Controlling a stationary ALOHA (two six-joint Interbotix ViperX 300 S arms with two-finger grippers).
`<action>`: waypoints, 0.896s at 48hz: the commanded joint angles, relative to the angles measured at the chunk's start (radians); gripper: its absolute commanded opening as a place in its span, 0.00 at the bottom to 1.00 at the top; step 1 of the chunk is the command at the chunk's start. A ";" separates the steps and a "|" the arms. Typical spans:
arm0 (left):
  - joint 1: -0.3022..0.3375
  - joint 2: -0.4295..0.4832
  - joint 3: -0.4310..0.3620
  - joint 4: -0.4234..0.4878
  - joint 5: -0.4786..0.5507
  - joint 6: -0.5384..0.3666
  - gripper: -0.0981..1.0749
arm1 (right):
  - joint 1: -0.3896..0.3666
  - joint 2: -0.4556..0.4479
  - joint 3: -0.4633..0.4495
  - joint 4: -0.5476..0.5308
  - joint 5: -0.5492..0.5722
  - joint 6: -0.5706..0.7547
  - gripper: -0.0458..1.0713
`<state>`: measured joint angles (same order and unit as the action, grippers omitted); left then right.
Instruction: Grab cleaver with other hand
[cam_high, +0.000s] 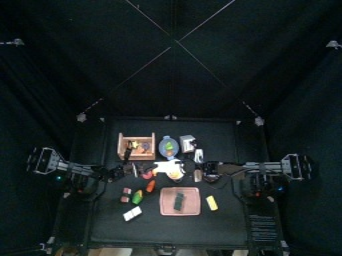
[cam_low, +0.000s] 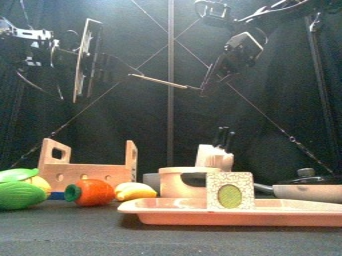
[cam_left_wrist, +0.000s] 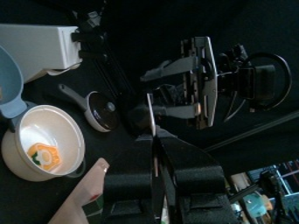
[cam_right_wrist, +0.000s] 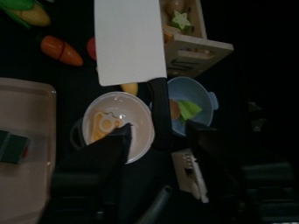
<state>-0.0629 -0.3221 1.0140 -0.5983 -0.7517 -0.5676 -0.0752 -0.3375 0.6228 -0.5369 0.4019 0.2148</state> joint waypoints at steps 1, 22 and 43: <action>0.003 -0.002 -0.009 0.018 -0.008 0.002 0.40 | 0.000 -0.055 0.002 0.023 -0.051 -0.003 0.98; 0.008 0.000 -0.002 0.031 -0.008 0.008 0.40 | -0.008 -0.198 0.140 0.221 -0.281 -0.002 0.97; 0.037 0.003 0.011 0.276 -0.011 0.023 0.40 | -0.015 -0.245 0.245 0.592 -0.400 -0.006 0.97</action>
